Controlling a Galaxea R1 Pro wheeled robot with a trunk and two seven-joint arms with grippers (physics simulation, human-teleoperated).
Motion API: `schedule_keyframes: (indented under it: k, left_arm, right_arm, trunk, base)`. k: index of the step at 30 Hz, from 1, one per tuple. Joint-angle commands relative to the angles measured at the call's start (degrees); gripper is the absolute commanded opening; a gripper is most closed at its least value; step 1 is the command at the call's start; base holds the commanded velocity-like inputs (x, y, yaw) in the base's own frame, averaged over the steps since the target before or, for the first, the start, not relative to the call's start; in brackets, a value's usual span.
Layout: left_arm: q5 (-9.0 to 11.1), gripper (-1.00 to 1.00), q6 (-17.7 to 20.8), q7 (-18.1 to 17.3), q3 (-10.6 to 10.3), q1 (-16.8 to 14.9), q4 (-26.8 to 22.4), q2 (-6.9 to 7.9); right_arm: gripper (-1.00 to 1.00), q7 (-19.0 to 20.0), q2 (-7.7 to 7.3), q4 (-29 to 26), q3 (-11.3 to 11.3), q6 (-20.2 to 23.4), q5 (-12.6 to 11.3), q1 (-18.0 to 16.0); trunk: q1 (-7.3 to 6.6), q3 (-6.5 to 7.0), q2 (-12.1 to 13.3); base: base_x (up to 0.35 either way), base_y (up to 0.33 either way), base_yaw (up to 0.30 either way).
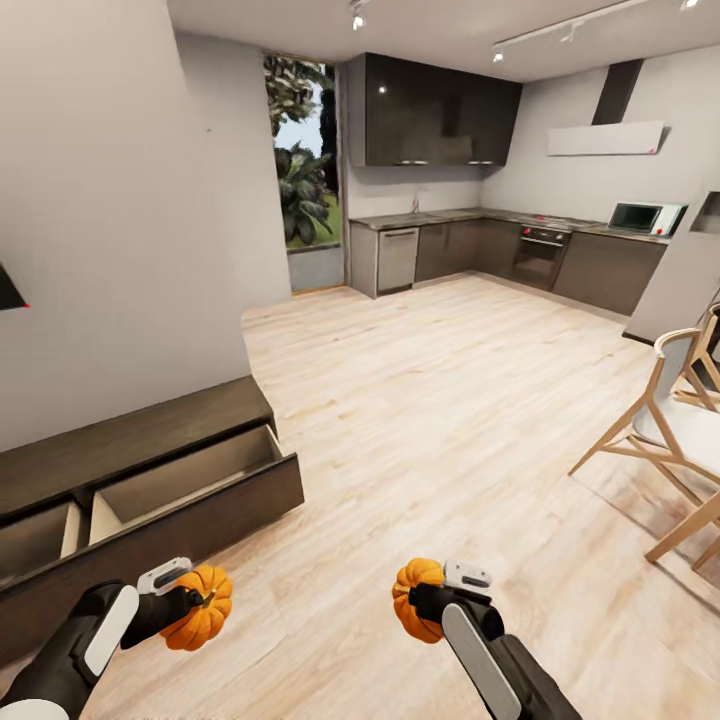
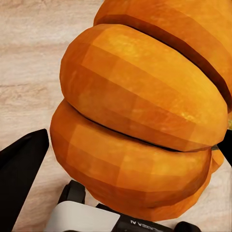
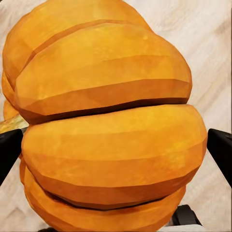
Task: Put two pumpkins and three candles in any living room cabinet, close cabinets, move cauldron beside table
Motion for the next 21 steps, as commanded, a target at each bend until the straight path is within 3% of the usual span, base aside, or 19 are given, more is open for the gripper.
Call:
schedule_keyframes:
  k: [1, 3, 4, 14, 21]
  left_arm:
    - [0.0, -1.00, 0.0, 0.1, 0.0, 0.0, 0.0, 0.00]
    - [0.0, -1.00, 0.0, 0.0, 0.0, 0.0, 0.0, 0.00]
    - [0.0, -1.00, 0.0, 0.0, 0.0, 0.0, 0.0, 0.03]
    - [0.0, -1.00, 0.0, -0.1, 0.0, 0.0, 0.0, 0.05]
    - [0.0, -1.00, 0.1, -0.1, 0.0, 0.0, 0.0, 0.00]
  right_arm:
    - [-1.00, 0.1, 0.05, 0.1, 0.0, -0.1, 1.2, 0.0]
    - [-1.00, 0.3, 0.37, 0.2, 0.0, 0.0, 3.6, 0.0]
    - [-1.00, 0.3, 1.21, 0.2, 0.0, 0.0, 5.2, 0.0]
    - [-1.00, 0.0, 1.75, 0.2, 0.1, -0.1, 5.8, 0.1]
    - [-1.00, -0.1, 2.47, 0.3, 0.1, 0.1, 5.9, 0.0]
  trunk:
    - [0.00, -0.07, 0.0]
    - [0.00, -0.22, 0.0]
    - [0.00, -0.31, 0.0]
    - [0.00, -0.58, 0.0]
    - [0.00, -0.71, 0.0]
  base:
    - [0.087, -0.145, 0.211]
    - [0.091, -0.138, 0.126]
    - [0.094, -0.125, 0.026]
    - [0.062, -0.081, 0.008]
    - [0.003, -0.005, 0.204]
